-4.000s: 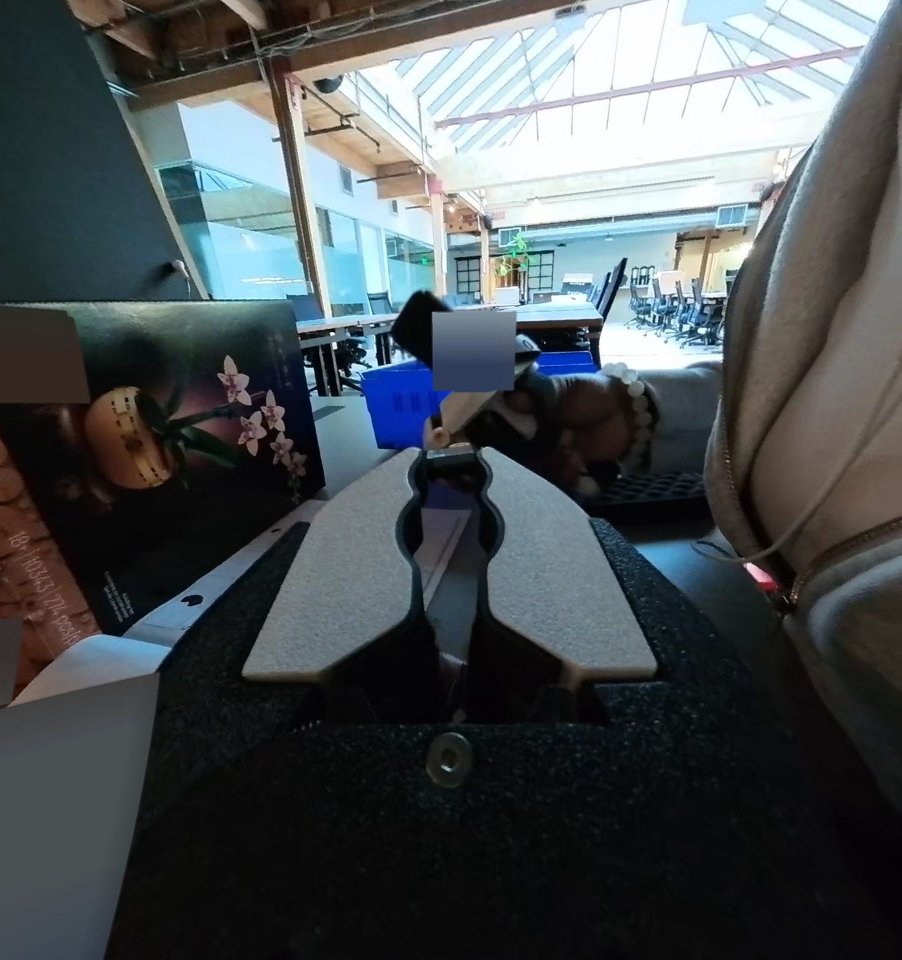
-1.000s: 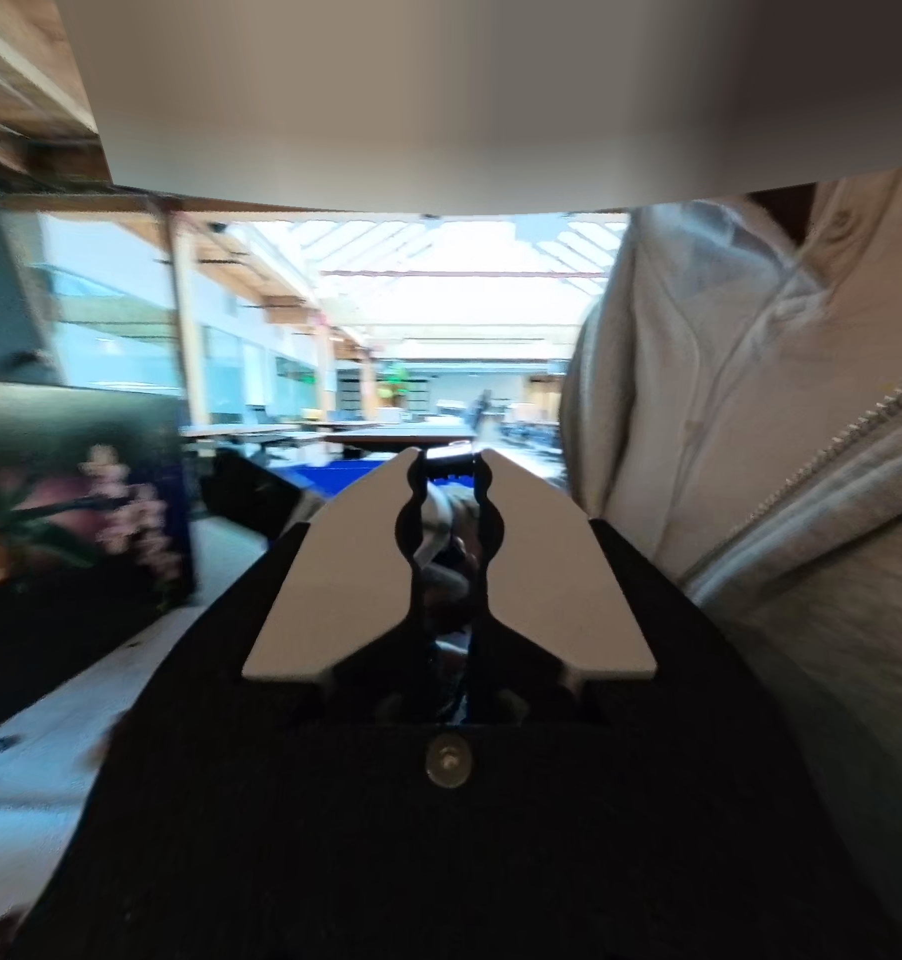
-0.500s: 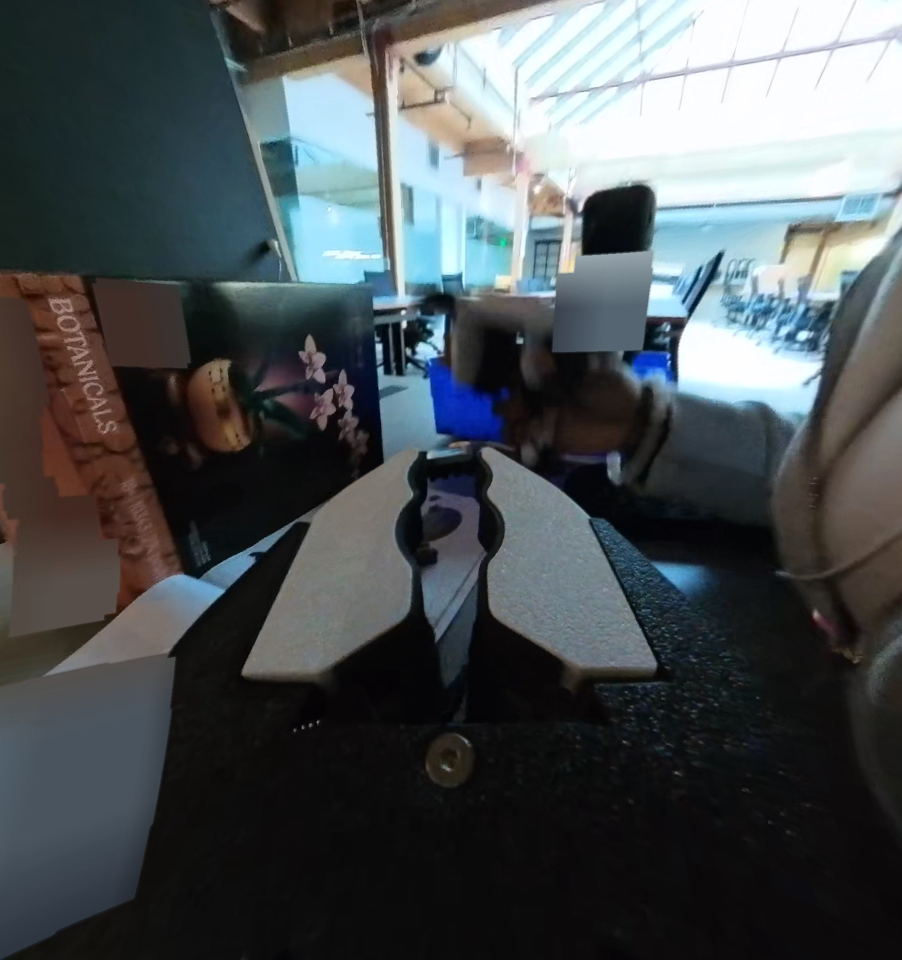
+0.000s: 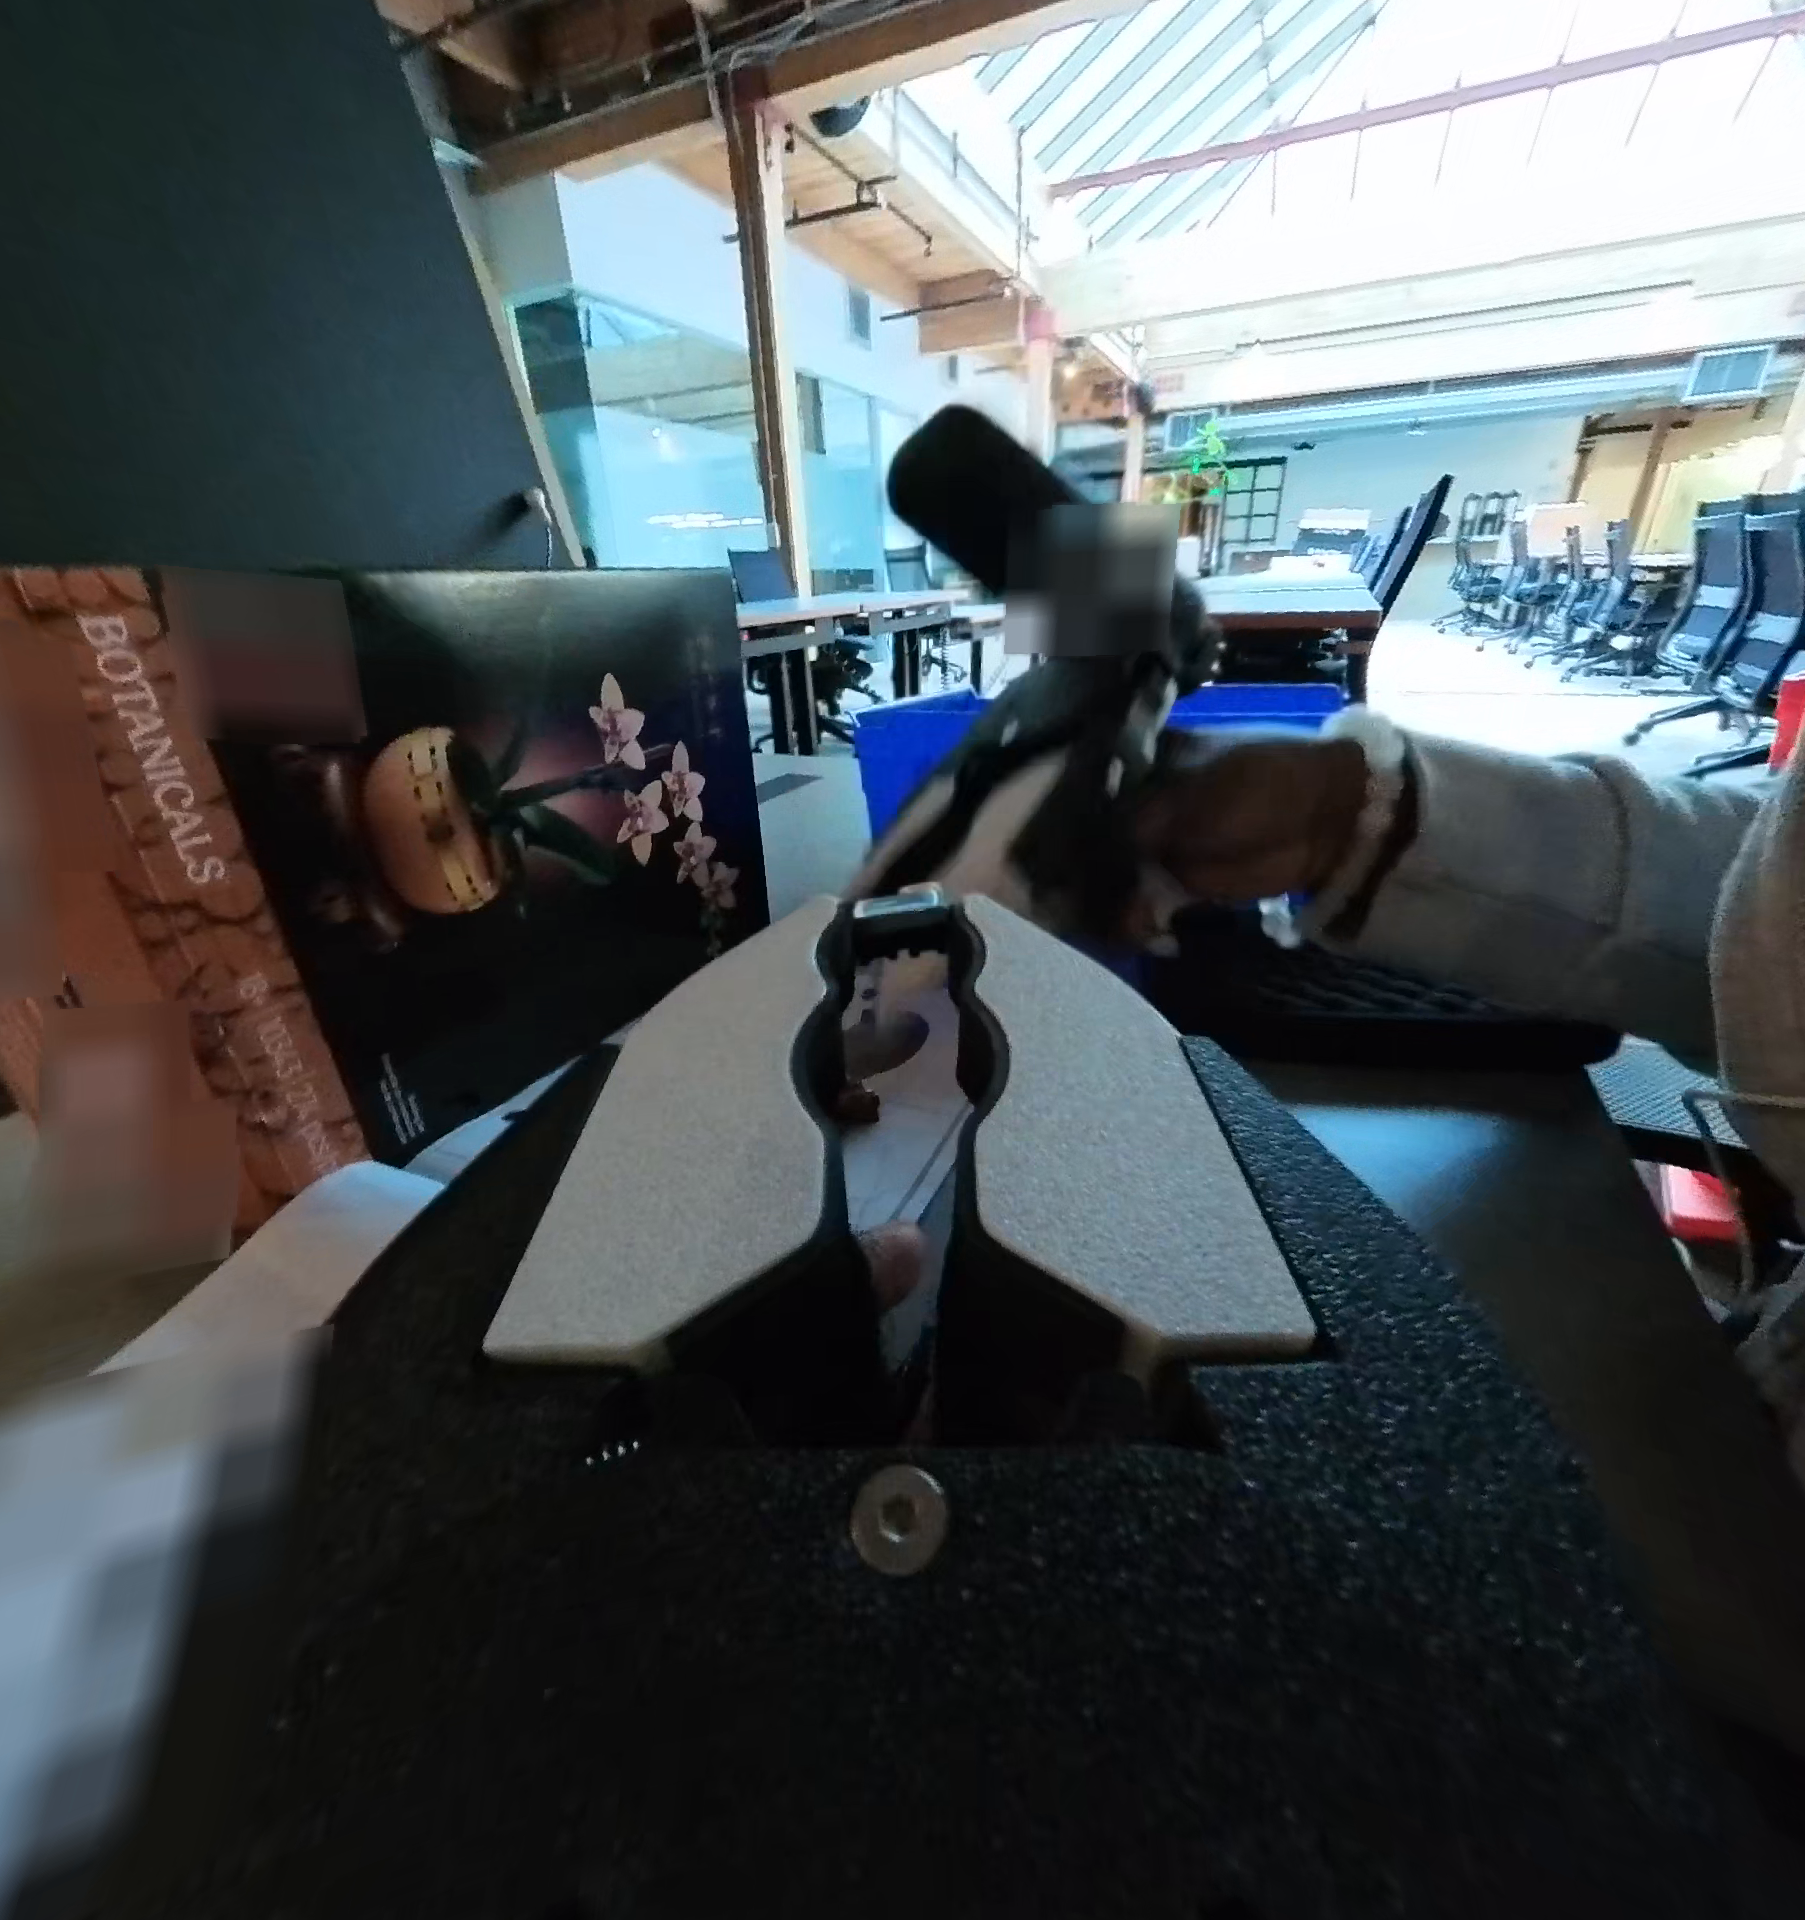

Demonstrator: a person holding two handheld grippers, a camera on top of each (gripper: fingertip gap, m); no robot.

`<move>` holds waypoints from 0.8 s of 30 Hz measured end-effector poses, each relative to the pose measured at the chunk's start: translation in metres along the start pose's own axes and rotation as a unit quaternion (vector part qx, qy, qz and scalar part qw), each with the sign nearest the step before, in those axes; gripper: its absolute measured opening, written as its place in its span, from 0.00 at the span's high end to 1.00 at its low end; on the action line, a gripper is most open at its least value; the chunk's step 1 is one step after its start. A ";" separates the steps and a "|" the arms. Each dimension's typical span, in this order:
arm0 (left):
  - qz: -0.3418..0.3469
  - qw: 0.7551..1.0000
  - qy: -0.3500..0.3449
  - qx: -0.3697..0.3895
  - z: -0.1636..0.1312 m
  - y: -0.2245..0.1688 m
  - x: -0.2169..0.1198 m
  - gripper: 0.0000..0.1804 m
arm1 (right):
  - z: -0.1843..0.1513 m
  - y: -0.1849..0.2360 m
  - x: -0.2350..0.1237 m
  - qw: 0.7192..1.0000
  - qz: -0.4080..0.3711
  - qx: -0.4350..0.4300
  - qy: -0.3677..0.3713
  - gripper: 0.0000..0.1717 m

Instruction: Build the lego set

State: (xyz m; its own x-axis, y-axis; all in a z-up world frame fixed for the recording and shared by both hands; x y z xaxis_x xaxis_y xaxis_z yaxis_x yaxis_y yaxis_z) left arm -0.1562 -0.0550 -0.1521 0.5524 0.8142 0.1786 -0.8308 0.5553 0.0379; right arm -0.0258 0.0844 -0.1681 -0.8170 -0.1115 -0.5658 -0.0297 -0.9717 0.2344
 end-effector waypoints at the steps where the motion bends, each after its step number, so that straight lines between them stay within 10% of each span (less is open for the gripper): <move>1: -0.003 1.000 -0.003 0.004 0.000 -0.001 -0.001 0.91 | -0.006 0.004 0.005 0.999 0.005 -0.020 0.028 0.84; 3: -0.004 1.000 -0.012 0.012 0.001 -0.003 -0.002 0.91 | -0.011 0.019 0.015 0.996 0.031 -0.074 0.026 0.98; 13: 0.015 0.998 -0.059 -0.002 0.005 0.001 -0.010 0.91 | -0.016 0.035 0.073 0.999 0.025 -0.041 0.010 0.93; 24: 0.017 0.998 -0.066 -0.015 0.005 0.004 -0.011 0.91 | -0.021 0.054 0.077 0.942 -0.191 -0.275 -0.006 0.82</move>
State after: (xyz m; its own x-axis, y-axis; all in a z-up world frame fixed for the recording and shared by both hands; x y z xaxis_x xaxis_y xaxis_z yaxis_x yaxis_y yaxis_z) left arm -0.1658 -0.0624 -0.1492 0.5087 0.8040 0.3079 -0.8452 0.5345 0.0007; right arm -0.0780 0.0192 -0.2156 -0.8142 0.2665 -0.5157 -0.0227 -0.9023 -0.4305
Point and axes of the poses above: each gripper's, where its closed fingertips meet, x out along the fingers, z out of its top, y = z × x across the jaws, the point moved 8 cm from there along -x, back along the fingers, and after that the axes turned 2 degrees about -y, right-handed, at the moved point
